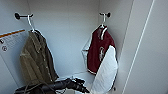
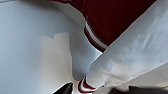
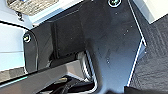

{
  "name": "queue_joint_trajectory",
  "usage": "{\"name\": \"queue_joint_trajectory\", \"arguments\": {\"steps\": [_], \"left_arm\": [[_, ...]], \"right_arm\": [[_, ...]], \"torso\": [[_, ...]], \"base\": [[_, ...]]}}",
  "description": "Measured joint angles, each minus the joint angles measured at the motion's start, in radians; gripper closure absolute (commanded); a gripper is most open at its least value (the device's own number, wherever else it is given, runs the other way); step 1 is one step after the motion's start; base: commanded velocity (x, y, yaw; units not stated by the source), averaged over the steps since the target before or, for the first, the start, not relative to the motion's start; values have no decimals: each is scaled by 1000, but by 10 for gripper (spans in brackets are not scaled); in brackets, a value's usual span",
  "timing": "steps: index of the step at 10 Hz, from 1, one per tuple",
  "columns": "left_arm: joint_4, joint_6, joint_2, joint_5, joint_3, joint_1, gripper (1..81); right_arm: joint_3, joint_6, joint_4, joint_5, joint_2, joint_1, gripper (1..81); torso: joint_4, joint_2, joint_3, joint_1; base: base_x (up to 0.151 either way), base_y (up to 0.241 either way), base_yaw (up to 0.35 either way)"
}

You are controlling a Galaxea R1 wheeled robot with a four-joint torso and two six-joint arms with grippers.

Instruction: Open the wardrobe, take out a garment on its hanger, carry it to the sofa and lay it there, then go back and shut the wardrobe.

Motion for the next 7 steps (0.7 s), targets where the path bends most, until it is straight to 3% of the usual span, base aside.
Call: {"name": "queue_joint_trajectory", "arguments": {"steps": [7], "left_arm": [[-44,-164,21,25,13,-253,10]], "right_arm": [[1,2,0,0,1,0,10]], "torso": [[0,1,-1,0]], "base": [[0,0,0]]}}
